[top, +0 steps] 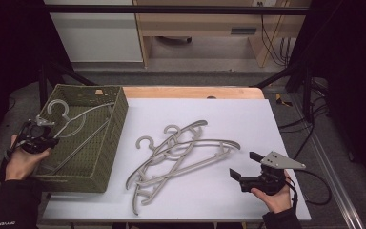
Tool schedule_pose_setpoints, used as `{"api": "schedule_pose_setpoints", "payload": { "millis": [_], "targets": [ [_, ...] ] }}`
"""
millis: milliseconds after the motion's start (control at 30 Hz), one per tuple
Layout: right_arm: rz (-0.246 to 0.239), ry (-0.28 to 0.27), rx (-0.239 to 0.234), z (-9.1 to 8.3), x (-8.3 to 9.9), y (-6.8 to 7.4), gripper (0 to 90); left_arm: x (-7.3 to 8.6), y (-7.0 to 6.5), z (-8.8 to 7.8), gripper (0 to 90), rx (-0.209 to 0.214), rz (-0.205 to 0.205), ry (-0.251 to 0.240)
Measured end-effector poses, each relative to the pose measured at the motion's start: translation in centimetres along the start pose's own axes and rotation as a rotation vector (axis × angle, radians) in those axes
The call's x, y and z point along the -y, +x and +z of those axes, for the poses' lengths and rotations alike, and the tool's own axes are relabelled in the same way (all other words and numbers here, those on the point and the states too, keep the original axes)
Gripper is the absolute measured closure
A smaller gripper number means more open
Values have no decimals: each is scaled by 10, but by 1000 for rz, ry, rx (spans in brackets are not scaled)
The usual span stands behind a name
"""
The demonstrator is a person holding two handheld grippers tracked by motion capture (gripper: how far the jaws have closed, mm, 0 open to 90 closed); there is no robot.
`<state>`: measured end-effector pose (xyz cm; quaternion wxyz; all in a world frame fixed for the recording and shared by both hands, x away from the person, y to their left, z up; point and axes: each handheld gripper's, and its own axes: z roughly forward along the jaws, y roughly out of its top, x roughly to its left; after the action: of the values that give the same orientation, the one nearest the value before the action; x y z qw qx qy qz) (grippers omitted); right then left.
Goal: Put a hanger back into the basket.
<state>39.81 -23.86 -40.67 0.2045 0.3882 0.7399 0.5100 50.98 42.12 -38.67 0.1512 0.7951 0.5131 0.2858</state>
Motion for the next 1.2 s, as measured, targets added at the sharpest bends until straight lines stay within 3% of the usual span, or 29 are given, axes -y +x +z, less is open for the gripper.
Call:
{"api": "schedule_pose_setpoints", "payload": {
  "millis": [67, 267, 500, 833, 967, 1067, 1200],
  "targets": [
    [-2, 0, 0, 0, 0, 0, 44, 0, 1, 0, 737, -1, -13, 0],
    [0, -13, 1, -3, -1, 0, 43, 0, 0, -3, 686, -18, 3, -16],
    [-4, -18, 0, -4, -2, 0, 43, 1, 3, -13, 646, 3, -21, -57],
    [9, -22, 5, -4, -2, -1, 43, -4, -15, -45, 494, 74, -31, -207],
    [11, -26, 8, -4, -1, -1, 41, -6, -27, -57, 402, 152, -79, -301],
    [17, -34, 9, -5, -2, -1, 41, -4, -42, -64, 358, 216, -100, -387],
    [20, -43, 13, -6, -2, -1, 38, -3, -61, -72, 286, 299, -108, -463]
  ]
}}
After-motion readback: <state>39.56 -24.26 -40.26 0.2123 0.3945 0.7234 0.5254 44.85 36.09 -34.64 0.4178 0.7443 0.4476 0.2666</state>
